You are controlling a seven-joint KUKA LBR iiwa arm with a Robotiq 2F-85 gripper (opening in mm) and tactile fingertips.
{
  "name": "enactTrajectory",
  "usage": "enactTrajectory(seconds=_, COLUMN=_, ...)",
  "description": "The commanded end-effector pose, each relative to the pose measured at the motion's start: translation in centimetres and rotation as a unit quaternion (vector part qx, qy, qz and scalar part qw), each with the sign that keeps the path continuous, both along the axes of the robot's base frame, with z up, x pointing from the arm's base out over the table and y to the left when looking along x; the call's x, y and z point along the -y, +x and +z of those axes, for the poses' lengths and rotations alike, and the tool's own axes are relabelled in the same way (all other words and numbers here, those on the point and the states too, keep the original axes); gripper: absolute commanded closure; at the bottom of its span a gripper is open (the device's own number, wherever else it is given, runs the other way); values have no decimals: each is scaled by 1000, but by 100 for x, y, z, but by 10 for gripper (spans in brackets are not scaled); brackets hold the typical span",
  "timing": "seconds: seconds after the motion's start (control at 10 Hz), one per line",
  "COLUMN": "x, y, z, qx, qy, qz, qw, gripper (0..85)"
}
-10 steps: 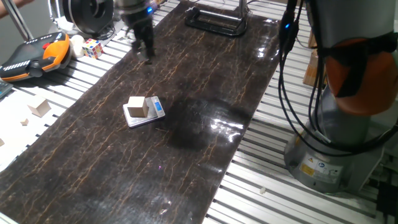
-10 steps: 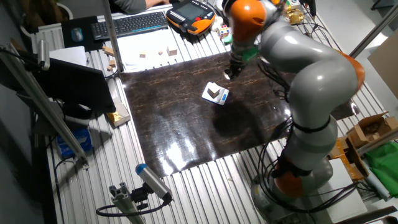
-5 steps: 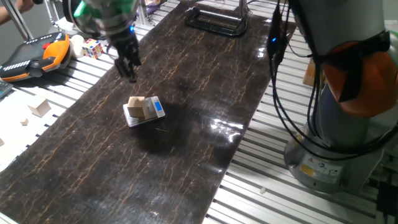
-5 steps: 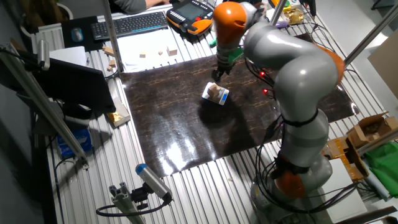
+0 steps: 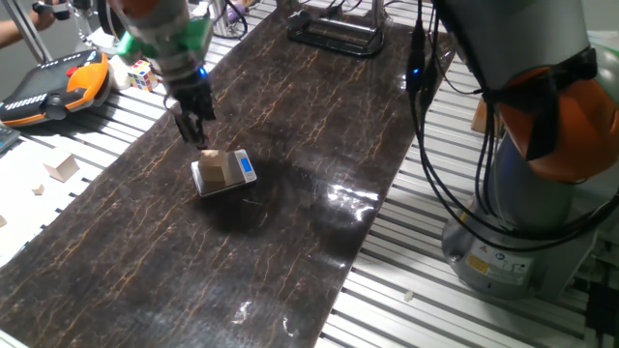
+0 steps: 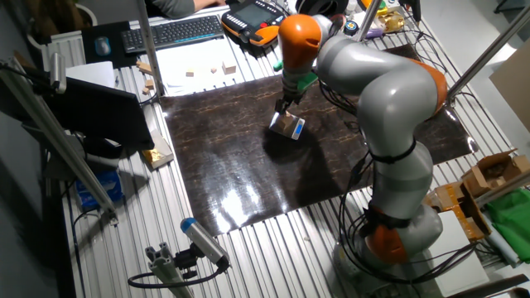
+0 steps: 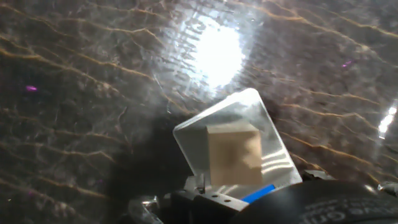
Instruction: Remove the object from the scale
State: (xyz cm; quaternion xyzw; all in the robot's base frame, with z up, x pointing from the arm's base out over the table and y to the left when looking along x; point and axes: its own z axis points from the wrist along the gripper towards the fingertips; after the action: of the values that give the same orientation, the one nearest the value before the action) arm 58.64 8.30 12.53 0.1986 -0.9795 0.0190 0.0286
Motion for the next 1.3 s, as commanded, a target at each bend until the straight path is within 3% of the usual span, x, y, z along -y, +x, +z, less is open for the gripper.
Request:
enactTrajectory(seconds=0.0, x=-23, y=-1, z=-232, qx=1, qy=0, qz=-2, qw=1000, gripper=57)
enactTrajectory(seconds=0.3, x=-23, y=-15, z=-346, qx=5, qy=-2, qz=-8, qw=1000, gripper=20)
enactTrajectory(seconds=0.6, x=-6, y=-26, z=-484, qx=14, qy=8, qz=-11, qw=1000, gripper=27)
enactTrajectory(seconds=0.8, x=-14, y=-26, z=-546, qx=13, qy=18, qz=-11, qw=1000, gripper=63)
enactTrajectory(seconds=1.0, x=-37, y=-40, z=-584, qx=17, qy=23, qz=-6, qw=1000, gripper=270)
enactTrajectory(seconds=1.2, x=-46, y=-39, z=-581, qx=13, qy=21, qz=4, qw=1000, gripper=577)
